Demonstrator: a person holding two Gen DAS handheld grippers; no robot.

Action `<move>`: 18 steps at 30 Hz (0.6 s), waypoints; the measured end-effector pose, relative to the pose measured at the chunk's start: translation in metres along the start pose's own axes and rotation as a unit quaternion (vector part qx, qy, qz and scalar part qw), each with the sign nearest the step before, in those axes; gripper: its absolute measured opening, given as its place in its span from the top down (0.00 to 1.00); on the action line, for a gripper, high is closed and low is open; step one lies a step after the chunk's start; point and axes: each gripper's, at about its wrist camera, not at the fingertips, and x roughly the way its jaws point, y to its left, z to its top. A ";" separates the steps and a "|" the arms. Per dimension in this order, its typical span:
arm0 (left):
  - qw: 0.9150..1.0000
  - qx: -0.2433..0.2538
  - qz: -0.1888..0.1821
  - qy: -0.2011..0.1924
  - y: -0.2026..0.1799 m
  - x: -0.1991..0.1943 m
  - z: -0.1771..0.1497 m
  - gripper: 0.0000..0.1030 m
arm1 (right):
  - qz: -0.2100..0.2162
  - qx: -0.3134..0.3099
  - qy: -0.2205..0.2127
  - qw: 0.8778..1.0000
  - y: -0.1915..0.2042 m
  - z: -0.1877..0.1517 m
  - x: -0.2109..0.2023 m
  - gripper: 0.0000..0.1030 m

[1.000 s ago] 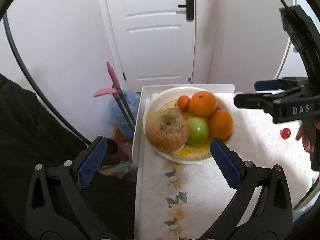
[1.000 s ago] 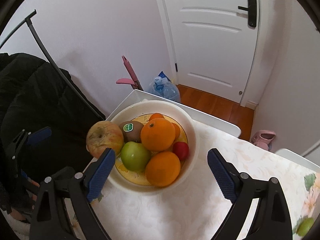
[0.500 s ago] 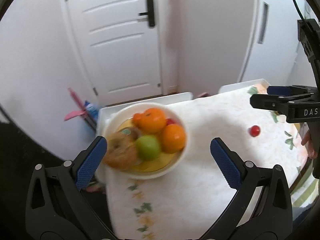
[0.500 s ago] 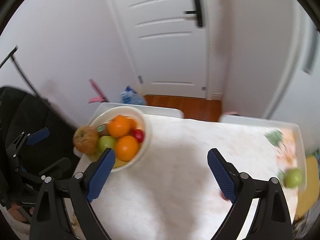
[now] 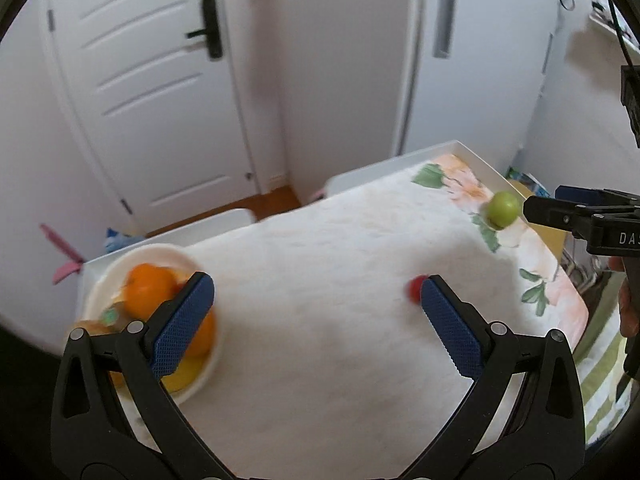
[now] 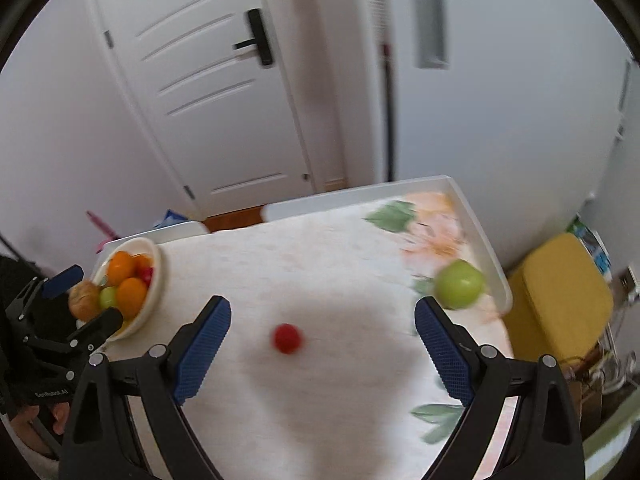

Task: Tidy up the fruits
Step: 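Move both grippers back toward the red tomato and small green apple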

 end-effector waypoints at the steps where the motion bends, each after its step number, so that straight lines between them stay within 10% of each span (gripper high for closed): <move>1: 1.000 0.004 -0.004 0.003 -0.008 0.008 0.001 0.00 | -0.004 0.005 0.000 1.000 -0.010 -0.002 0.000 0.11; 18: 0.999 0.037 -0.008 0.019 -0.068 0.083 -0.006 0.00 | -0.051 0.068 -0.017 0.996 -0.095 -0.034 0.038 0.11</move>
